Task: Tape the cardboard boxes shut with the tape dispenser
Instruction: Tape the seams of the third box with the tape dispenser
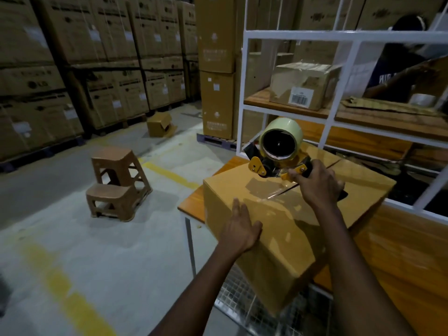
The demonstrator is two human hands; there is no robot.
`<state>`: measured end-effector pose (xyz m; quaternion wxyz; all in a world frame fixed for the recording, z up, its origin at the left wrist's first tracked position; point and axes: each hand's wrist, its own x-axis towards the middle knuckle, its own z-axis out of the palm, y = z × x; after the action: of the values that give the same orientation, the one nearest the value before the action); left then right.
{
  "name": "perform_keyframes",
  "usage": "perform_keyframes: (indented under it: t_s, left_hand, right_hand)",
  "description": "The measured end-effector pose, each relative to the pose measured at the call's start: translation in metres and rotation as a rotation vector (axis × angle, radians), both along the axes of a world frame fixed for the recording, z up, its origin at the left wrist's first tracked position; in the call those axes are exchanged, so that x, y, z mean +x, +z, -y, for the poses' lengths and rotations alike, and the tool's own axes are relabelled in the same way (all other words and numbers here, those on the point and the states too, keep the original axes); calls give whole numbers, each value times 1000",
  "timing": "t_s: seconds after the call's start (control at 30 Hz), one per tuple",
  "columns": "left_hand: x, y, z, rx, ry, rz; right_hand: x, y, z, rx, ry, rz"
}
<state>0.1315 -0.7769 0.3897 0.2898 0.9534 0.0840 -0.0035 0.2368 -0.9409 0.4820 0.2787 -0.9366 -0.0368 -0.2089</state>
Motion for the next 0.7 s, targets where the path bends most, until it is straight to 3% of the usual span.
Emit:
perform_keyframes:
  t_s: [0.07,0.2,0.4,0.47,0.57,0.7]
  left_hand:
    - [-12,-2,12,59,-90,9]
    - [-10,-6,-25,425,-171,81]
    - [31,6,-97,532,-129,-52]
    - [47,9,-115,496,-136,-63]
    - [57,3,-129,259,-175,-55]
    - [37,-16,-133,187,-124,141]
  right_hand:
    - [-11,-1,9,1,5,-8]
    - [-32,-2,23,15,19,-24]
    - [-52,-8,25,0,-14,-54]
    - [-54,-7,22,-8,-25,-49]
    - [-53,-7,14,-13,-58,-38]
    - [-49,-6,-5,10,-60,-39]
